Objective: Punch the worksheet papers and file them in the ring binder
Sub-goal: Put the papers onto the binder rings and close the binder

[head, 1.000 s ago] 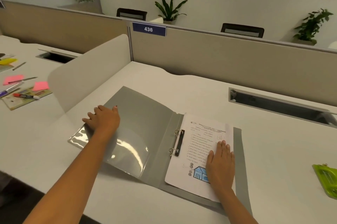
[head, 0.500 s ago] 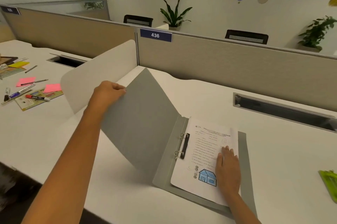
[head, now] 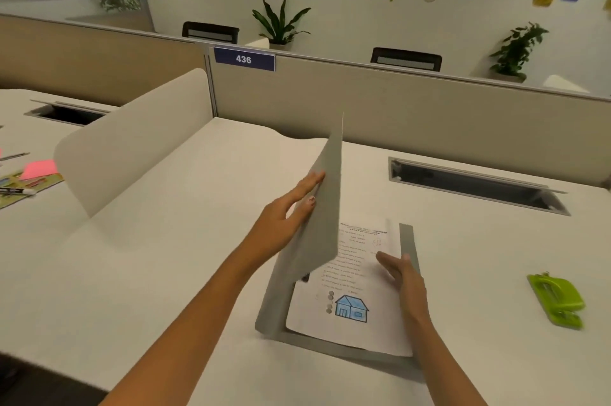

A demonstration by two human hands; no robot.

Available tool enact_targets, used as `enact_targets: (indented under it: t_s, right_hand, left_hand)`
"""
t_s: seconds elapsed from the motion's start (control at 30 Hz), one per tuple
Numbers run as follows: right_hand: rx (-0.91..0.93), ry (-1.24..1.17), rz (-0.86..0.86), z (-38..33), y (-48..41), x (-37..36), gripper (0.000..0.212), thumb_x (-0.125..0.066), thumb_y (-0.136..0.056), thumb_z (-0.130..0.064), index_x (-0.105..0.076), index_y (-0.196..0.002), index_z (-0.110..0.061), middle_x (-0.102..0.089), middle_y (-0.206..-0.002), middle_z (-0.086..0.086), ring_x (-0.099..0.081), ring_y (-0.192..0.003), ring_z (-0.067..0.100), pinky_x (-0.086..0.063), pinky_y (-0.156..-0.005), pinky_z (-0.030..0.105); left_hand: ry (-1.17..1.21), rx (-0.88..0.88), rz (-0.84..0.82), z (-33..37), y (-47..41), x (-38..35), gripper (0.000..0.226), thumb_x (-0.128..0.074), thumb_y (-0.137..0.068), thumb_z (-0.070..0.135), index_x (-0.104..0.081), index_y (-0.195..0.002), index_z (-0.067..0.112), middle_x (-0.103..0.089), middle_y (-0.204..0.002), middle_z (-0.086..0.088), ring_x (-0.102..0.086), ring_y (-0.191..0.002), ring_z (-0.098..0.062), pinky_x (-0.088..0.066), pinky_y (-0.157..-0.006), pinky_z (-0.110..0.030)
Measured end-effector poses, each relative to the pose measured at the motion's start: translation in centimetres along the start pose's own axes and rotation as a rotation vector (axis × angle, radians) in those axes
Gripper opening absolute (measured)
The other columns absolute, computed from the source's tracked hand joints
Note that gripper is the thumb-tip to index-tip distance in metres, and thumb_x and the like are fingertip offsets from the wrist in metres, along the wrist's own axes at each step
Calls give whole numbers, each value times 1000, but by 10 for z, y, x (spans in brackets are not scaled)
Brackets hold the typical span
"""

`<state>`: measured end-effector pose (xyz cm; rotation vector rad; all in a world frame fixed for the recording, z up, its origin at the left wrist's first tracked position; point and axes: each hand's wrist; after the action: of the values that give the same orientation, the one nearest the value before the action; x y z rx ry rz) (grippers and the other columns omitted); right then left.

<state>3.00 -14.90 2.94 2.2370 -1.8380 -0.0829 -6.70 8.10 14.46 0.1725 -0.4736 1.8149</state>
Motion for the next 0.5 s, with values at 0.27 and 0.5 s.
enact_targets:
  t_s: [0.27,0.5]
  right_hand:
    - [-60,-416,-30,-28,0,39,60,-26,-99,-54,-55,-132,-13,-63,-128,6,-56,-123,26,-36,-110,48]
    - [82,5,81,-43,14,54,47,-43,-99,-41,-35,-143,-25,-43,-145,-3,-50,-120,18,-42,-96,35]
  left_hand:
    - [-267,29,-54,-27,0,-72,61,-40,-97,46,-13,-150,35,-12,-159,14,-9,-147,-11,-12,-120,-40]
    - [-628,-49,-154,-55,6,-120,66,-34,-97,51,-7,-152,28,-5,-161,8,1,-148,-10,5,-120,-35]
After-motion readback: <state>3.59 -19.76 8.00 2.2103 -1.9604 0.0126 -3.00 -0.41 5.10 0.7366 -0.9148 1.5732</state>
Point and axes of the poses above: each hand's wrist, its own y-axis away from the middle knuckle, its own x-axis out of the back of the hand, z = x × y
